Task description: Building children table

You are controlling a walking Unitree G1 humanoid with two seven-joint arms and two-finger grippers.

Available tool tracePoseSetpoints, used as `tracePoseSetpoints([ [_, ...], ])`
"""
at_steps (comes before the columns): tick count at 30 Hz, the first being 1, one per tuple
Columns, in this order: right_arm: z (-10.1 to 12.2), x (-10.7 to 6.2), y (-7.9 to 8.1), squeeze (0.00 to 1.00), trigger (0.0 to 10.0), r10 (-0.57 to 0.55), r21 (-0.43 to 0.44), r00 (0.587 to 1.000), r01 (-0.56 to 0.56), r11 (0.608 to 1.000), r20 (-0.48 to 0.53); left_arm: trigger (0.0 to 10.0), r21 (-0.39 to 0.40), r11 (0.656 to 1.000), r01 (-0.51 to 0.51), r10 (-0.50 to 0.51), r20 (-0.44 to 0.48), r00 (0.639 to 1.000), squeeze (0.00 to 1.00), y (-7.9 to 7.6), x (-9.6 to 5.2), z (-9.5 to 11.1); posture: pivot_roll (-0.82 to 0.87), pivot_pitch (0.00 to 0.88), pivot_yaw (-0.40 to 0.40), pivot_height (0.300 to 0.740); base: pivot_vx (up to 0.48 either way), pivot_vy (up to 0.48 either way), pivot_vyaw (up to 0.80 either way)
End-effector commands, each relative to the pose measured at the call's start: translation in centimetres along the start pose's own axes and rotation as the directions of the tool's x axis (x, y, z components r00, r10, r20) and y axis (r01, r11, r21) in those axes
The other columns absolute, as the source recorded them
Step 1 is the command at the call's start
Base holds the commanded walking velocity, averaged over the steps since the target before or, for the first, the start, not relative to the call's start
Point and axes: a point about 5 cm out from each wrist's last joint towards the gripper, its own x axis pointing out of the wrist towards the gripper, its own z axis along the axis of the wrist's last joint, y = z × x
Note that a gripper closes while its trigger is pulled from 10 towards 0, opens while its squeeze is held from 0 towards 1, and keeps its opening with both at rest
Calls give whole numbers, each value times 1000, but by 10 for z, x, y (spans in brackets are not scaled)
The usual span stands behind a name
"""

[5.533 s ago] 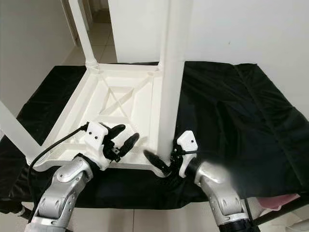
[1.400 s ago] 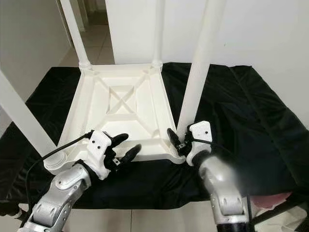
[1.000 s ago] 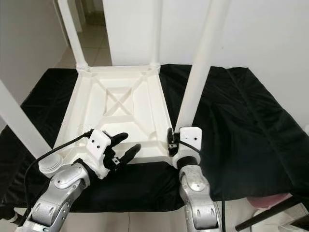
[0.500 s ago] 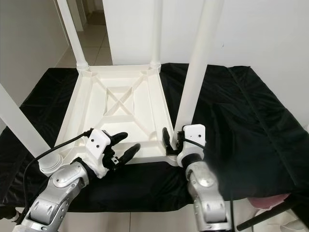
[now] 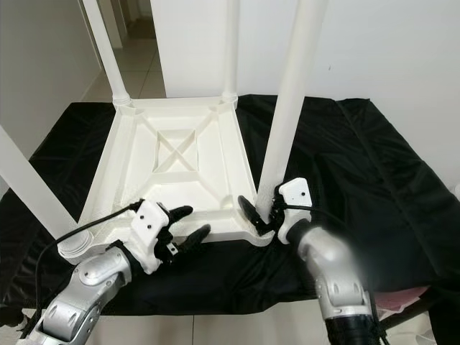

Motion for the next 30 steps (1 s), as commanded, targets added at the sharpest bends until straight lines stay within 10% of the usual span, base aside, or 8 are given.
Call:
tracePoseSetpoints([
  [1, -5, 6, 6, 0, 8431, 79, -1, 997, -79, 997, -16, 10000, 8, 998, 65, -65, -27, 998, 0, -3, -1, -6, -38, 30, 15, 740, 0, 0, 0],
  [5, -8, 7, 5, 0, 4471, 102, -14, 994, -102, 995, -27, 10000, 16, 998, 61, -61, -25, 998, 0, -3, 0, -5, -34, 30, 17, 740, 0, 0, 0],
  [11, -12, 9, 4, 0, 4392, 121, -7, 992, -122, 993, -45, 10000, 17, 998, 58, -58, -24, 998, 0, -3, 0, -4, -28, 30, 15, 740, 0, 0, 0],
  [14, -15, 10, 4, 0, 549, 126, -8, 991, -126, 992, -50, 10000, 20, 998, 59, -58, -27, 998, 0, -5, -2, -5, -25, 26, 15, 740, 0, 0, 0],
  [16, -17, 10, 4, 0, 1412, 127, -8, 991, -128, 992, -51, 10000, 22, 998, 60, -59, -28, 998, 0, -5, -2, -5, -24, 26, 17, 740, 0, 0, 0],
  [18, -20, 11, 3, 0, 7843, 128, -11, 990, -129, 992, -52, 10000, 30, 998, 63, -62, -25, 998, 0, -5, -1, -4, -24, 25, 18, 740, 0, 0, 0],
  [20, -20, 11, 3, 0, 10000, 132, -8, 990, -133, 991, -47, 10000, 37, 997, 64, -63, -25, 998, 0, -5, -1, -4, -24, 25, 18, 740, 0, 0, 0],
  [30, -16, 8, 8, 0, 10000, 38, 43, 999, -37, 998, -5, 10000, 54, 996, 71, -70, -26, 997, 0, -5, 1, -4, -33, 29, 15, 740, 0, 0, 0],
])
